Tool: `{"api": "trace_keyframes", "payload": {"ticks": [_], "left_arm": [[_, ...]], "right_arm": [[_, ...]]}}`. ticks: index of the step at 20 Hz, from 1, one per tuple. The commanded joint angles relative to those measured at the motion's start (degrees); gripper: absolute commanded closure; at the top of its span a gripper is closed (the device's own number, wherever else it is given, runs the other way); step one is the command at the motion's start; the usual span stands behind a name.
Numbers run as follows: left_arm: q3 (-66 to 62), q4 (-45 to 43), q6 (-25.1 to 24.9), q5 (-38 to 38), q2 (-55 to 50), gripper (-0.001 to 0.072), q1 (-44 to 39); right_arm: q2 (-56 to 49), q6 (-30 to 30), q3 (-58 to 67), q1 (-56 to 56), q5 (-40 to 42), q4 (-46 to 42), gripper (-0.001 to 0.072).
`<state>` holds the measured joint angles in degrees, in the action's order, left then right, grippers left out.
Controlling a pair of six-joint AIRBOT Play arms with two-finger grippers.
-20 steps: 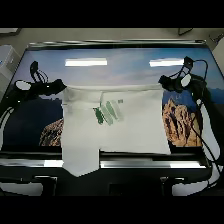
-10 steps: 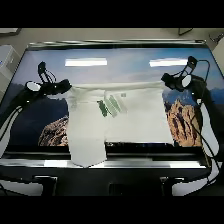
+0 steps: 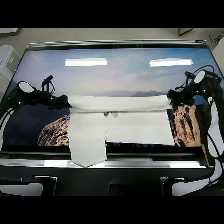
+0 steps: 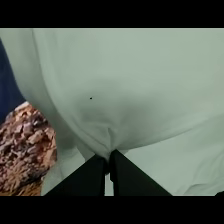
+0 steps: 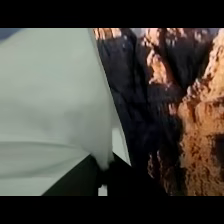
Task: Fold the clothes and pants, and hang the long-sleeved shirts on hangers.
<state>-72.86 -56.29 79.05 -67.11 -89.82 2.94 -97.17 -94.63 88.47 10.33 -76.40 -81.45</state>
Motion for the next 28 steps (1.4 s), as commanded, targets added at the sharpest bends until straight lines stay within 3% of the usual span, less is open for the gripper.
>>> {"api": "trace_keyframes", "payload": {"ticks": [1, 6, 7, 8, 9, 10, 11, 13, 15, 18, 21, 24, 26, 28], "left_arm": [[2.4, -4.7, 4.2, -5.9, 0.0, 0.0684, -0.9], [5.2, -4.7, 6.2, -2.3, -0.9, 0.0682, -1.8], [4.6, -3.7, 6.5, -1.9, -0.9, 0.0627, -1.4], [3.2, -2.8, 6.5, -2.8, -0.7, 0.0456, -0.5], [1.3, -2.7, 6.5, -4.7, -0.5, 0.0245, 0.6], [-1.3, -3.1, 6.1, -7.7, -0.1, 0.0144, 2.2], [-3.2, -3.9, 5.2, -11.0, 0.4, 0.0144, 3.9], [-2.9, -7.5, 4.9, -18.4, 2.5, 0.0145, 6.5], [5.0, -11.2, 2.7, -20.7, 6.7, 0.0194, 7.1], [25.8, -9.2, 0.1, -14.3, 16.3, 0.0194, 7.0], [40.7, -0.8, -4.1, -6.5, 22.5, 0.0208, 7.0], [46.3, 6.0, -6.9, -2.1, 22.3, 0.0231, 6.6], [47.0, 7.2, -7.1, -0.5, 21.9, 0.0285, 5.2], [47.0, 7.3, -6.3, 1.3, 21.9, 0.0291, 3.2]], "right_arm": [[-1.8, 1.9, -1.2, 0.2, -5.2, -0.9, 0.0668], [-3.9, 1.9, -1.2, 0.1, -5.6, 4.1, 0.0659], [-3.6, 1.9, -1.1, 0.1, -5.6, 5.0, 0.0545], [-3.1, 1.9, -0.7, 0.2, -6.6, 5.0, 0.0364], [-2.4, 2.9, 0.3, 0.6, -8.4, 4.4, 0.0258], [-1.7, 4.3, 1.3, 1.6, -10.8, 4.1, 0.0197], [-0.8, 4.8, 1.9, 3.4, -13.6, 4.1, 0.015], [0.3, 4.7, 1.2, 7.7, -19.4, 4.0, 0.0149], [1.7, 5.2, -3.0, 10.5, -22.7, 3.7, 0.0147], [5.5, 5.8, -11.8, 12.4, -20.2, 1.3, 0.0143], [6.9, 6.0, -15.2, 12.2, -19.2, 0.3, 0.0144], [7.2, 5.9, -15.2, 12.2, -19.9, 2.2, 0.0145], [7.4, 5.9, -15.2, 12.2, -20.5, 2.4, 0.0145], [7.4, 6.0, -15.2, 12.2, -21.1, 2.4, 0.0145]]}}
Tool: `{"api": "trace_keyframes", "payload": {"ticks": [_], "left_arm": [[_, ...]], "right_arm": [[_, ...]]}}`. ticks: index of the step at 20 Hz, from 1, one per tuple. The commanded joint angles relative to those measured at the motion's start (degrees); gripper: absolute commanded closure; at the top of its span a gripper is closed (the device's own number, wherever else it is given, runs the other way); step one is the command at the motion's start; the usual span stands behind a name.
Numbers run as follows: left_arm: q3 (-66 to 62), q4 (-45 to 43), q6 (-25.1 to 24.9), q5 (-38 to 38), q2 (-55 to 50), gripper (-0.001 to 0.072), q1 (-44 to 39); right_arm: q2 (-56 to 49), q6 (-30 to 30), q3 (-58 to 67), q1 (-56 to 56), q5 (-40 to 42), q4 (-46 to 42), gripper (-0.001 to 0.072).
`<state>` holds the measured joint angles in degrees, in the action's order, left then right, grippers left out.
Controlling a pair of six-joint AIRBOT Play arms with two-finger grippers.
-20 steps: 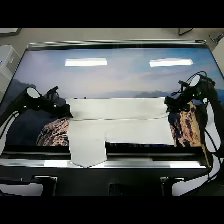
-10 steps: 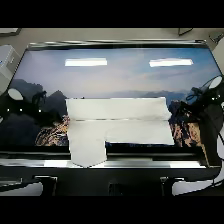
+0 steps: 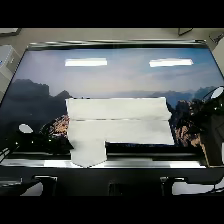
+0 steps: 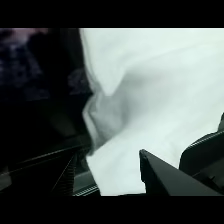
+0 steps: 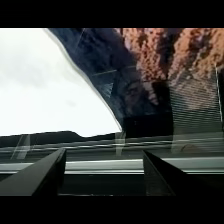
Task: Fold the clothes and pants, and hang the long-sleeved shirts on hangers.
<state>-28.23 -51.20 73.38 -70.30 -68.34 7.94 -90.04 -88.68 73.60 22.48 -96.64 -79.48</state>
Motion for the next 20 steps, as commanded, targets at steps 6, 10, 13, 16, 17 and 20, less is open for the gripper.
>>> {"api": "trace_keyframes", "payload": {"ticks": [6, 10, 13, 16, 17, 20], "left_arm": [[2.2, 2.1, 1.4, 7.2, 0.5, 0.0683, -4.4], [1.3, 1.5, 1.3, 5.7, 1.2, 0.0683, -4.0], [0.4, 1.5, 1.4, 5.4, 1.5, 0.0683, -4.0], [0.1, 1.5, 1.4, 5.2, 1.5, 0.0683, -4.0], [0.1, 1.5, 1.4, 5.2, 1.5, 0.0683, -4.0], [-0.5, 1.5, 0.5, 4.5, 1.9, 0.0683, -3.4]], "right_arm": [[1.6, 0.9, -6.8, 0.1, 1.6, 0.1, 0.0141], [2.3, 2.5, -17.0, 0.1, 10.0, 3.8, 0.0139], [2.3, 2.6, -19.3, 0.1, 13.4, 4.3, 0.0144], [2.2, 2.6, -19.7, 0.1, 16.0, 7.4, 0.029], [2.2, 2.6, -19.7, 0.1, 16.3, 8.3, 0.0365], [2.3, 4.3, -19.0, 0.1, 14.2, 9.1, 0.0669]]}}
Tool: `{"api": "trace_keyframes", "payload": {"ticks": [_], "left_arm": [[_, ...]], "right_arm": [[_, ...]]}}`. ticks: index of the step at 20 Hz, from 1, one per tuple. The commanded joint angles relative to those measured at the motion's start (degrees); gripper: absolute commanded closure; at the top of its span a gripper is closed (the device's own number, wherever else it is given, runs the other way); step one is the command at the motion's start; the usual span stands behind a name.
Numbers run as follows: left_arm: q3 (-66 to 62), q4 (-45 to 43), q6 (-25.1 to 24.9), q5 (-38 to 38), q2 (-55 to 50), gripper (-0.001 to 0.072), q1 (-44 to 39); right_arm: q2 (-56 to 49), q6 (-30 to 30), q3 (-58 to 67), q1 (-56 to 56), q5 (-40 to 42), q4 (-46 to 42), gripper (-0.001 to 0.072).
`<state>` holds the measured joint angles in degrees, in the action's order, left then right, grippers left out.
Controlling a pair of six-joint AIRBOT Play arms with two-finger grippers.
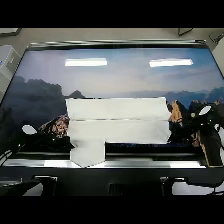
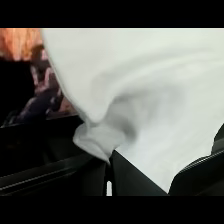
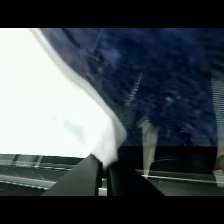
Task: Fold the clothes and pants, and hang the long-sleeved shirts on hangers.
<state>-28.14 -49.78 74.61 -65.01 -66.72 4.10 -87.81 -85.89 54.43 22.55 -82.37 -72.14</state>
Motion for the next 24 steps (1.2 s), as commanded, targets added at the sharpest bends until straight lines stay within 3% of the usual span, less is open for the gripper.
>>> {"api": "trace_keyframes", "payload": {"ticks": [1, 4, 7, 14, 18, 21, 22, 23, 24], "left_arm": [[-1.9, 0.0, -1.3, -1.9, 0.7, 0.0684, 1.2], [-11.9, -1.7, -0.6, -5.0, 1.5, 0.0686, 3.8], [-24.8, -4.3, 2.6, -2.2, -2.1, 0.0686, 2.9], [-54.6, -4.4, 8.8, 1.3, -25.7, 0.0685, 1.8], [-61.2, -4.2, 9.6, 1.4, -36.1, 0.0684, -0.2], [-61.2, -4.2, 9.7, -1.6, -39.6, 0.0676, -1.1], [-61.2, -4.2, 9.6, -3.2, -39.8, 0.0598, -1.1], [-61.3, -4.2, 9.0, -4.5, -39.5, 0.045, -0.7], [-61.7, -4.2, 8.8, -6.1, -39.0, 0.0256, 0.1]], "right_arm": [[0.3, 3.3, 1.3, 0.0, -1.6, 2.2, 0.0669], [1.6, 2.2, 10.2, 0.0, -2.8, 3.9, 0.067], [0.4, -2.0, 22.0, -1.7, 0.0, 5.6, 0.067], [-14.2, -10.4, 37.8, -8.0, 10.7, 3.1, 0.0667], [-19.2, -10.6, 37.9, -8.0, 12.7, 6.1, 0.0662], [-20.3, -10.5, 37.9, -8.0, 12.7, 9.4, 0.0601], [-19.8, -10.5, 37.9, -7.8, 12.7, 10.3, 0.0502], [-19.0, -9.5, 38.6, -7.3, 11.7, 10.2, 0.0301], [-18.2, -7.9, 39.4, -6.4, 10.6, 9.4, 0.019]]}}
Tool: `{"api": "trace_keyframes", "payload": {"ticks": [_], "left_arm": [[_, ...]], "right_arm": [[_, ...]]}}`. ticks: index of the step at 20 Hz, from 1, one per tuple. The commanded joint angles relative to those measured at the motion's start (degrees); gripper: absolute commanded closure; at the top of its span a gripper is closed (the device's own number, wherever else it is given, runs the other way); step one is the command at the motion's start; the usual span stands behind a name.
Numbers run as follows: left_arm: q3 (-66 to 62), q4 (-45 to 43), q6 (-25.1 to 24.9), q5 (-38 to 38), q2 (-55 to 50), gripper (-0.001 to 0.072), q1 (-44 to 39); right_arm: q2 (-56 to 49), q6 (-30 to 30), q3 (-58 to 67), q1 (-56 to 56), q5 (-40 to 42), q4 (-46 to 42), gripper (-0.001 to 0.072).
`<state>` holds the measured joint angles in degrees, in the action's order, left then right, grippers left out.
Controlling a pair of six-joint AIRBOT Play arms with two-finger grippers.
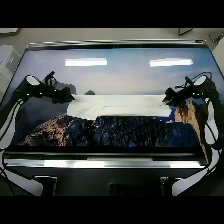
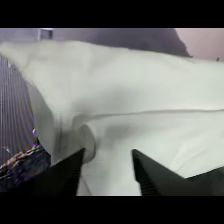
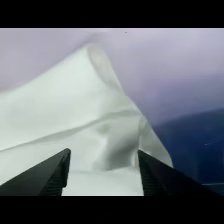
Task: Fold the clothes and pants, and hang the long-sleeved shirts on hangers.
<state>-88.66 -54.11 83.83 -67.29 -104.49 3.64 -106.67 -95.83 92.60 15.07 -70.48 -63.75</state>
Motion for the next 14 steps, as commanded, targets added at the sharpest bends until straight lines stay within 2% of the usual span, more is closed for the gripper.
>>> {"api": "trace_keyframes", "payload": {"ticks": [1, 2, 3, 4, 6, 10, 11, 12, 13, 14], "left_arm": [[-1.8, 0.1, -0.4, -5.5, -0.8, 0.015, 1.5], [-2.8, 0.1, -0.5, -7.7, -0.1, 0.0146, 2.6], [-3.8, 0.1, -0.5, -9.6, 0.6, 0.0147, 3.6], [-4.5, 0.1, -0.5, -10.6, 1.6, 0.0146, 4.2], [-4.7, 0.1, -0.5, -10.7, 4.7, 0.0147, 4.5], [-4.7, 0.7, -0.5, -10.7, 11.0, 0.0147, 2.9], [-4.7, 1.3, -0.8, -10.7, 12.3, 0.0148, 2.1], [-4.7, 1.9, -1.1, -10.7, 13.4, 0.0151, 1.1], [-4.7, 2.1, -1.1, -10.5, 14.2, 0.0152, -0.1], [-4.7, 2.1, -1.1, -9.9, 14.7, 0.0153, -1.5]], "right_arm": [[1.2, 2.0, 1.9, 2.2, -2.4, -1.4, 0.0148], [1.3, 1.8, 2.3, 3.6, -4.0, -3.1, 0.0126], [0.9, 1.8, 2.3, 4.7, -5.6, -3.4, 0.0048], [0.0, 2.0, 2.3, 5.2, -7.6, -2.8, 0.001], [-2.6, 4.9, 2.3, 5.1, -10.9, 1.2, 0.0008], [-6.0, 5.6, 2.3, 2.8, -8.7, 8.1, 0.002], [-6.3, 5.5, 2.3, 1.9, -7.5, 8.1, 0.0071], [-6.3, 5.4, 2.3, 1.0, -5.6, 8.1, 0.0197], [-6.3, 5.4, 2.3, 0.4, -3.8, 8.9, 0.0368], [-6.1, 5.4, 2.4, 0.0, -3.2, 10.3, 0.0611]]}}
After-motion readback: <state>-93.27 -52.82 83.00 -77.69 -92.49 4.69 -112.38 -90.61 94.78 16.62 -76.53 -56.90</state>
